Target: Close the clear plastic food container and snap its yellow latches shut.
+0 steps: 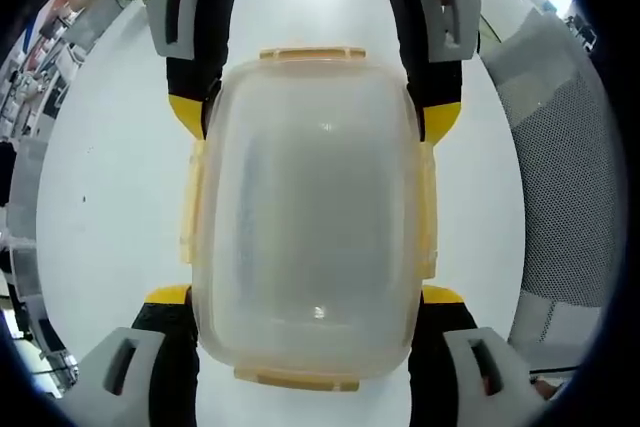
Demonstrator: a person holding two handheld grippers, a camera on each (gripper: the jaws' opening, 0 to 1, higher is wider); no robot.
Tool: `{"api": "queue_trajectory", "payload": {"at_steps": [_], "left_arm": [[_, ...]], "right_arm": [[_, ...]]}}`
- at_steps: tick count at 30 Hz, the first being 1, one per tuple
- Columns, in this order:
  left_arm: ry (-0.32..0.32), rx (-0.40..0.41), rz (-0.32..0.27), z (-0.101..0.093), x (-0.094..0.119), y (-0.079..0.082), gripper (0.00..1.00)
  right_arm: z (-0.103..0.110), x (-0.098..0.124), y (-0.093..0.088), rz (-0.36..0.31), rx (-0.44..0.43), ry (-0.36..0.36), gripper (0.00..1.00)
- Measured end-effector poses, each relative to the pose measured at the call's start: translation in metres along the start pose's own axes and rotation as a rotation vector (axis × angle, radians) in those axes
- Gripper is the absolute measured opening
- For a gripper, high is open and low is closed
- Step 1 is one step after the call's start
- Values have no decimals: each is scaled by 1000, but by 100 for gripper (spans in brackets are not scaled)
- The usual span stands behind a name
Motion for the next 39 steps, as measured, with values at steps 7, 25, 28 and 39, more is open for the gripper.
{"api": "queue_trajectory", "payload": {"at_steps": [7, 25, 28, 39], "left_arm": [[1, 4, -11, 0, 1, 0, 88], [4, 15, -43, 0, 1, 1, 88], [6, 18, -51, 0, 1, 1, 88], [60, -72, 12, -2, -4, -4, 92]], "right_arm": [[0, 0, 0, -10, 1, -4, 88], [1, 1, 0, -12, 5, -7, 88], [1, 1, 0, -23, 3, -16, 88], [1, 2, -1, -38, 9, -2, 88]]}}
Point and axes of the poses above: the point that each gripper's makers call its tool centre point, and the gripper's own axes: x roughly backward along the fingers, z roughly to its left, y roughly out of its top, the point moved 4 cm from there along x, roughly backward along the fingers, and after that the axes turned 7 degrees about y, right-handed, at the moved point
